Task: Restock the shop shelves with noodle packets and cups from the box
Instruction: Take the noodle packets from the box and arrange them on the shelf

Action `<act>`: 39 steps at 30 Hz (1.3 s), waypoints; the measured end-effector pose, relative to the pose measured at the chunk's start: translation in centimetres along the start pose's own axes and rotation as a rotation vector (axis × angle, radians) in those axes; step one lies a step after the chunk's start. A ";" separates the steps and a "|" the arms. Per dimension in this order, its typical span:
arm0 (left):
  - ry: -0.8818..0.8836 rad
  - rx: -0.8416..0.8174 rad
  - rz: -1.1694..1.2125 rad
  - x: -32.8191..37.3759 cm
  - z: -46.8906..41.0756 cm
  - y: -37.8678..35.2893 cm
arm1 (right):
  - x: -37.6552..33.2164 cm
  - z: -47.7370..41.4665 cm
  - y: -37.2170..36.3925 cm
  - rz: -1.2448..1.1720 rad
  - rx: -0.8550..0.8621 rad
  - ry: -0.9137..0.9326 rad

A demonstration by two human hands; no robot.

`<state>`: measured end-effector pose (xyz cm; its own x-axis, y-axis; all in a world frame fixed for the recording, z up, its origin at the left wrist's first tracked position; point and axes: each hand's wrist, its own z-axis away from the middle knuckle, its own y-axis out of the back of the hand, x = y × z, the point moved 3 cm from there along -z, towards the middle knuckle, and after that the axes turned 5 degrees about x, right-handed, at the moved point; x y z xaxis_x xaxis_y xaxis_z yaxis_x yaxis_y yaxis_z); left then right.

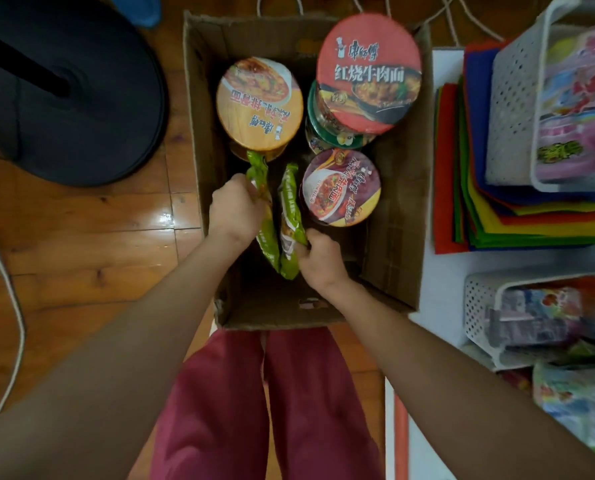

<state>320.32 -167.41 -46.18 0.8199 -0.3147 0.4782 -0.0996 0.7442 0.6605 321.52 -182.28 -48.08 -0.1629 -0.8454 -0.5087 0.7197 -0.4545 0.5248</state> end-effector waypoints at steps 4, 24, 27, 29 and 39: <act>-0.066 0.085 0.065 3.2 4.8 5.3 | -2.9 4.3 4.0 0.001 0.044 0.052; -0.662 0.331 0.205 26.7 25.3 32.4 | -20.8 29.1 27.3 0.044 0.283 0.302; -0.820 0.356 0.196 30.1 28.2 35.7 | -22.8 33.6 30.5 0.030 0.391 0.292; -0.915 0.376 0.199 32.2 30.1 37.6 | -24.0 36.7 32.8 0.015 0.478 0.296; -1.193 0.308 0.383 39.8 39.5 44.3 | -26.1 49.7 41.8 -0.018 0.851 0.288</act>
<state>326.30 -170.24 24.96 -0.2816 -0.5605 0.7788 -0.4712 0.7878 0.3967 322.29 -193.15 21.06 0.0883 -0.7854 -0.6126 -0.0439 -0.6175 0.7853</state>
